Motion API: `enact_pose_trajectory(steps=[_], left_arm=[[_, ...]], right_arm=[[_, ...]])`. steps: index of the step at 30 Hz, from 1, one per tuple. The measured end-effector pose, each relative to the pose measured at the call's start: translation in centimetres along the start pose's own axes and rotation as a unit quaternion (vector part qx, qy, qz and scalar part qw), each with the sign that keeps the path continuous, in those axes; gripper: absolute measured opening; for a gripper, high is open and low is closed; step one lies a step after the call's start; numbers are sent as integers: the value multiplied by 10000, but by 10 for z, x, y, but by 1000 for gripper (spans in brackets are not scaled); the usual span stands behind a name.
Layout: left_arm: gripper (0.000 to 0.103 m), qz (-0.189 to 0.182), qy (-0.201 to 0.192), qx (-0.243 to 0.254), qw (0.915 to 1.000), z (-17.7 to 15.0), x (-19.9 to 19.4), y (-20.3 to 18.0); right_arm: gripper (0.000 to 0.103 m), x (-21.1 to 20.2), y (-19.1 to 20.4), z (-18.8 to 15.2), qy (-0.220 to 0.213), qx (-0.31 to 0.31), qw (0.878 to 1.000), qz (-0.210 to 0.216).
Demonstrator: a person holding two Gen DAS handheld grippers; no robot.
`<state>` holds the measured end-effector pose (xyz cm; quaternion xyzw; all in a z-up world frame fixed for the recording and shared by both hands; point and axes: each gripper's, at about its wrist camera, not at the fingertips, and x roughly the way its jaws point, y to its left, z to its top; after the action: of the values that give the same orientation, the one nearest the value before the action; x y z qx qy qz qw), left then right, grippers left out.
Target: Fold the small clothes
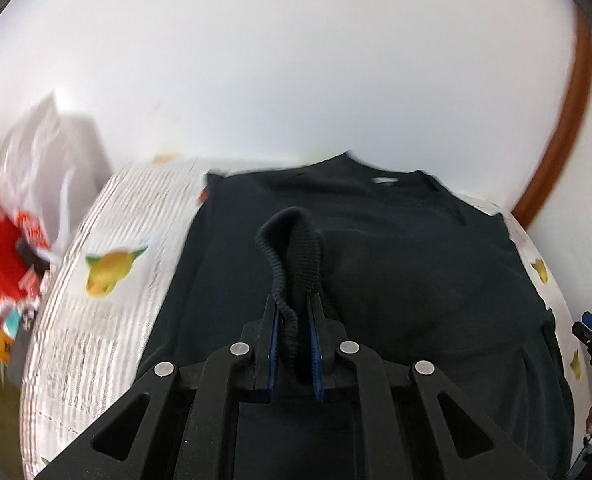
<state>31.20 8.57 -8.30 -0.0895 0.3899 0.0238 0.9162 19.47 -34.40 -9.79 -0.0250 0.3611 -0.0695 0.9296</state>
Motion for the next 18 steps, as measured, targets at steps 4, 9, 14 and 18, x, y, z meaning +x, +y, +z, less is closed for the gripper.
enact_pose_trajectory(steps=[4,9,14,18], left_arm=[[13,12,444,-279,9986,-15,26,29],[13,312,519,-371,9975,-24,27,43],[13,220,443,-367,9981,-29,14,55],[13,318,244,-138,9991,-34,-6,48]], right_arm=[[54,40,13,9,213,78,9997,-47],[58,80,2,4,657,370,9966,-339],[62,74,-10,-1,690,655,9952,-245],[62,48,-10,-9,585,689,9958,-146]])
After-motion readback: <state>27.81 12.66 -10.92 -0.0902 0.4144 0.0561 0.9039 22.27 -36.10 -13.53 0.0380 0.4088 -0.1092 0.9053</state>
